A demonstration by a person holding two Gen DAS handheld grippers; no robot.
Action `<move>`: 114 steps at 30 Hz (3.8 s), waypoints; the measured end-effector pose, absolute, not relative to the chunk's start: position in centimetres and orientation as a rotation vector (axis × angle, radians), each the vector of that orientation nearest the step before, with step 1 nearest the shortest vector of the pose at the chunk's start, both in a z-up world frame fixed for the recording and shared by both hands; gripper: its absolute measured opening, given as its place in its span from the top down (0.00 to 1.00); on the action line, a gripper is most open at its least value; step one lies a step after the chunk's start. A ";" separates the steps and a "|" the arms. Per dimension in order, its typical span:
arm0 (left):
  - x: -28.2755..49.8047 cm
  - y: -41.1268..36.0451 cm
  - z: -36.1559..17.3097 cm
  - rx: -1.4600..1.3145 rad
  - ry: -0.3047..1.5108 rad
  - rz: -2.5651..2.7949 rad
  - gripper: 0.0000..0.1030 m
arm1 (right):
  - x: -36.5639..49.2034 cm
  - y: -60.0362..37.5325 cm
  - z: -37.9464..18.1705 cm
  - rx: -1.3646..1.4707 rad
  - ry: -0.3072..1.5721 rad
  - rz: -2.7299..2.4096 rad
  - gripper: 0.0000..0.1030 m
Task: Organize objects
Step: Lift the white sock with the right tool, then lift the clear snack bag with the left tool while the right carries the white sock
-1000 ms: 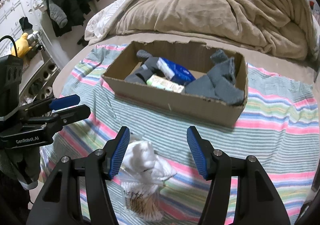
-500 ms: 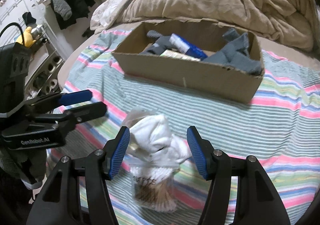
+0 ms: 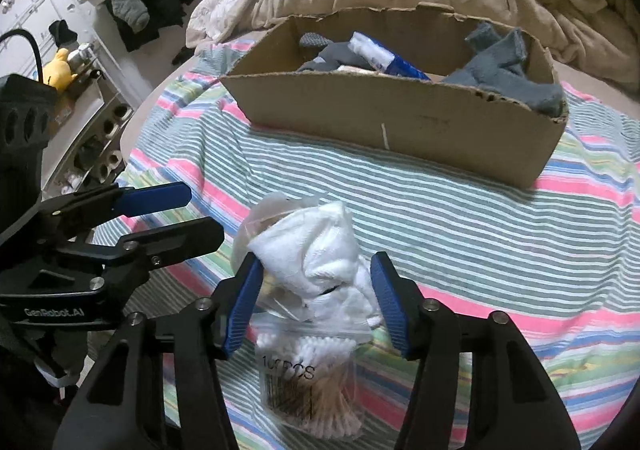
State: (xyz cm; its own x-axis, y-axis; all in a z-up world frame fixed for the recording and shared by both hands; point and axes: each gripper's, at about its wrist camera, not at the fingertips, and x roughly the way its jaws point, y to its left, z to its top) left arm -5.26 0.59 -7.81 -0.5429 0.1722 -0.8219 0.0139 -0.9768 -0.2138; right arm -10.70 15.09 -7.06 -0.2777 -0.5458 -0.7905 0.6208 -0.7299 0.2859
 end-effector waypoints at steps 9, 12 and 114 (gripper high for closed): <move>-5.7 1.6 -8.0 -1.449 -0.285 2.653 0.37 | -11.3 17.0 -6.5 1.192 0.036 -2.069 0.59; -6.0 2.3 -8.1 -1.442 -0.272 2.636 0.37 | -11.6 17.5 -6.2 1.184 0.024 -2.086 0.60; -8.1 0.7 -3.7 -1.241 -0.402 2.685 0.57 | -14.3 20.4 0.3 1.018 0.011 -2.273 0.66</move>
